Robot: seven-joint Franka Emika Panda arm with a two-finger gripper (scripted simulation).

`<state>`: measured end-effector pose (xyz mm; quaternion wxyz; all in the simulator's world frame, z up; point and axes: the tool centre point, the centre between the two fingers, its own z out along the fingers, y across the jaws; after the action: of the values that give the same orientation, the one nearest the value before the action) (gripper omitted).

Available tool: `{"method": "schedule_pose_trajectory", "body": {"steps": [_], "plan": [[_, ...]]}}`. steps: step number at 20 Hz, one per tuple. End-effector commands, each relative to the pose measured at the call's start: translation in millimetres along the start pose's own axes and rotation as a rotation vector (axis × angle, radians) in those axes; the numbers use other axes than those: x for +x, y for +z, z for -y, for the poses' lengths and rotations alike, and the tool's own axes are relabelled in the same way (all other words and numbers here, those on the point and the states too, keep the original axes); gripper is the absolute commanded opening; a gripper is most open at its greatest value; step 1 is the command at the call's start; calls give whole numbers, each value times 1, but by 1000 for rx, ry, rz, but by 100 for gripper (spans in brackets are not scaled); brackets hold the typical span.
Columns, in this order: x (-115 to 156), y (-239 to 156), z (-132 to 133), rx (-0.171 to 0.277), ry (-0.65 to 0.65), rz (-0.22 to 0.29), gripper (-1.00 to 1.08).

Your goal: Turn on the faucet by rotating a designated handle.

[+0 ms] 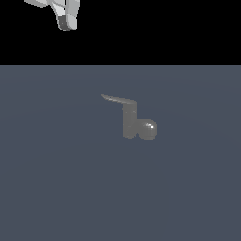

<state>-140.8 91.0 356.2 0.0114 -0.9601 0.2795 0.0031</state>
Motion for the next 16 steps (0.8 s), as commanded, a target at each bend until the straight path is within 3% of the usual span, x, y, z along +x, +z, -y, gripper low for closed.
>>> {"method": "schedule_pose_trajectory", "body": {"steps": [1, 16], "plan": [[9, 11, 11, 1, 56, -1, -100], [70, 72, 59, 1, 370, -5, -100]]}}
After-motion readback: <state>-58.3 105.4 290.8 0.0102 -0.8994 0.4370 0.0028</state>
